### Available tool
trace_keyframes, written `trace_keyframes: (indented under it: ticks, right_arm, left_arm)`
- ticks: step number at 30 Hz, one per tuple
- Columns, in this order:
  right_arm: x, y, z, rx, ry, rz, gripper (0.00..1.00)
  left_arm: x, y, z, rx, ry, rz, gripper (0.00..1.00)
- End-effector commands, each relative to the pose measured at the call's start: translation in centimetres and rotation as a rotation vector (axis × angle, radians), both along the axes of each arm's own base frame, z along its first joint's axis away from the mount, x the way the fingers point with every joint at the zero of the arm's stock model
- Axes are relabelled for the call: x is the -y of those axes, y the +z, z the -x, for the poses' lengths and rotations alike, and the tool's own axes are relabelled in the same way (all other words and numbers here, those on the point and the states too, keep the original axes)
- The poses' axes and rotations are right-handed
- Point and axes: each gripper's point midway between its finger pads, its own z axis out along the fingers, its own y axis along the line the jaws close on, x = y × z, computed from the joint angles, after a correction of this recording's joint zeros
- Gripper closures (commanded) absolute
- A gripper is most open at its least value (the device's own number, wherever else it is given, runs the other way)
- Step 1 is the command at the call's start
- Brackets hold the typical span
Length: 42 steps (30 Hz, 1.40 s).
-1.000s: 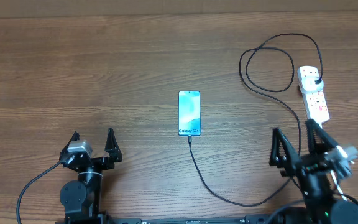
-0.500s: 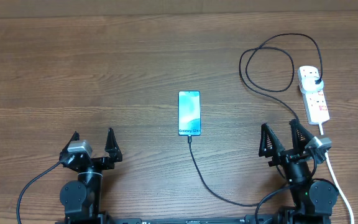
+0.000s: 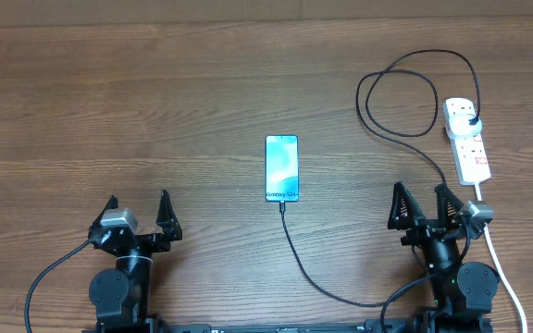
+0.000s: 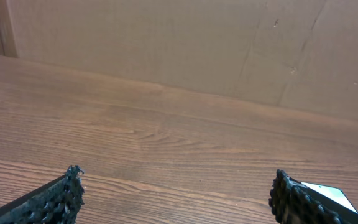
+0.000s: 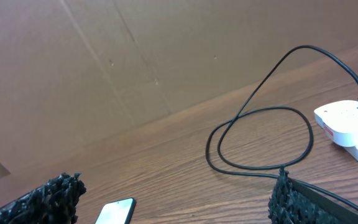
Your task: Plug charger to phone and switch on socket
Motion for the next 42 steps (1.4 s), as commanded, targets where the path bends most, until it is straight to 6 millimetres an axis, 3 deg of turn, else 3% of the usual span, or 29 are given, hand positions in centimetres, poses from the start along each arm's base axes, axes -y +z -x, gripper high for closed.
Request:
trace_keyframes:
  ticks: [1,16,24,42]
  right_arm:
    - [0.13,-0.34,-0.06,-0.003,-0.009,0.003,0.00]
    - [0.19,-0.37,-0.07,-0.004,-0.013,0.009,0.00]
    - [0.11,-0.31,-0.05,0.020,-0.006,0.188,0.00]
    - [0.12,-0.20,-0.02,0.025,-0.007,0.188,0.00]
  left_arm:
    - [-0.01,-0.07,0.02,0.003,0.002,0.016,0.01]
    - [-0.01,-0.07,0.02,0.003,0.002,0.016,0.00]
    - [-0.01,-0.07,0.02,0.003,0.002,0.016,0.00]
    - [-0.01,-0.06,0.02,0.004,0.002,0.016,0.01]
